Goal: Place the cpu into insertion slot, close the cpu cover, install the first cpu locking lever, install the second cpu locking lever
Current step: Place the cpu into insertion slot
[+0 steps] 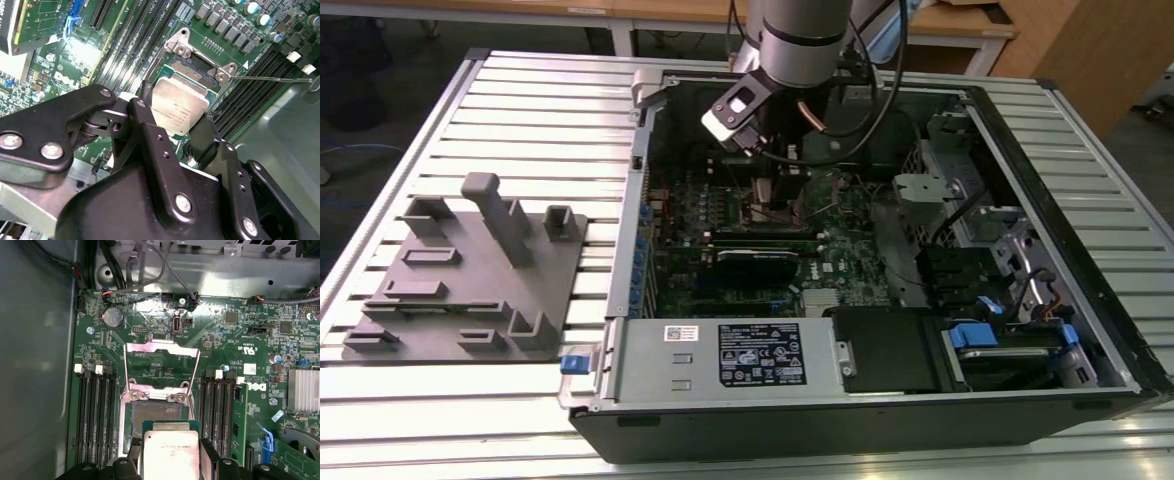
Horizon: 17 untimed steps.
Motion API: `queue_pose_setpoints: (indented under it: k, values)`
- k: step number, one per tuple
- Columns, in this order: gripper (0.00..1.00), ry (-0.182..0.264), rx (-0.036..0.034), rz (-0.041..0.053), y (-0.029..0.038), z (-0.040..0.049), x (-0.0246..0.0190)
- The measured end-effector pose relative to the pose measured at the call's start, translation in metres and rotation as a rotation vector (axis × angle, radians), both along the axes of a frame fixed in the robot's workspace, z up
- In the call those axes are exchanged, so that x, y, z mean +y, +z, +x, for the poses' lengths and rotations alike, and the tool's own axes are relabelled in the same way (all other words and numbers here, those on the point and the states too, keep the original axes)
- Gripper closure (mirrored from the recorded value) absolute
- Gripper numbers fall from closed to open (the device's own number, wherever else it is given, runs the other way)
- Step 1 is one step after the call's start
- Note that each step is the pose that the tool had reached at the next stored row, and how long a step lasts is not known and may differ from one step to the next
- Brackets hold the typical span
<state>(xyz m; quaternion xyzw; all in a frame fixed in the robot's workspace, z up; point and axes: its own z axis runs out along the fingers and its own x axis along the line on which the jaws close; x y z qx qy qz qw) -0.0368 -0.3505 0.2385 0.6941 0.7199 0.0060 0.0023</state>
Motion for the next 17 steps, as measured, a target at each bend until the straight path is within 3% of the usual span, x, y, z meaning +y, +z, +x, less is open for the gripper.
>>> queue_pose_setpoints:
  k: [5,12,17]
  values:
    - [0.46,0.0,-0.0243,0.0082,-0.0018,-0.0013,0.0001]
    - [0.46,0.003,-0.0403,0.0083,-0.0052,-0.0029,0.0]
    - [0.46,0.005,-0.0474,0.0085,-0.0075,-0.0045,0.0001]
